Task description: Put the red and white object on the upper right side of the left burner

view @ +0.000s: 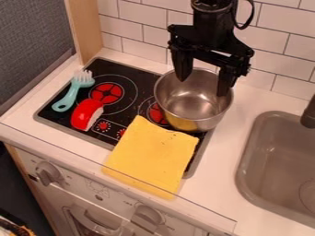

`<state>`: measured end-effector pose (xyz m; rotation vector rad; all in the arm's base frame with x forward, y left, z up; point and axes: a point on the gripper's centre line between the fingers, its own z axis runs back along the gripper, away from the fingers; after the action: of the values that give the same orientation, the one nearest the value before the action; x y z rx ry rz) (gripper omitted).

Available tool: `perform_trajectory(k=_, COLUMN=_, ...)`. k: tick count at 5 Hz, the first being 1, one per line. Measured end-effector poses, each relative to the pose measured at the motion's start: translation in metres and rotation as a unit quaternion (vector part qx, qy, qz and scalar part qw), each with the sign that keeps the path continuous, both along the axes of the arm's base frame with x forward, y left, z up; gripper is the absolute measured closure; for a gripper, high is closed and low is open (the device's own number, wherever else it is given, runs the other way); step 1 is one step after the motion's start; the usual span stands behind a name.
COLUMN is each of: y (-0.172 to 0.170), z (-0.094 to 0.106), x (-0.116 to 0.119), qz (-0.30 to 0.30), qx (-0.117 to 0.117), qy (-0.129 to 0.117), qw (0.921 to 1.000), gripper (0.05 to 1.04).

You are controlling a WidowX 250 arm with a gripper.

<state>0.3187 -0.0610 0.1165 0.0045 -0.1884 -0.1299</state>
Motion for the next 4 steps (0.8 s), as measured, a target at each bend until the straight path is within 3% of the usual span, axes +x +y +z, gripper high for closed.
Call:
perform_trajectory(k=2, y=0.019, z=-0.021, x=-0.012, qz=0.031, qx=-0.008, qy=0.033, qw=0.9990, gripper=0.083)
perform_trajectory(k=3, y=0.043, z=-0.019, x=-0.024, qz=0.056, qx=-0.016, qy=0.026, qw=0.9980, gripper=0.083)
perform_trajectory(k=4, y=0.094, z=-0.021, x=-0.051, qz=0.090, qx=0.002, qy=0.027, qw=0.9956, gripper=0.083)
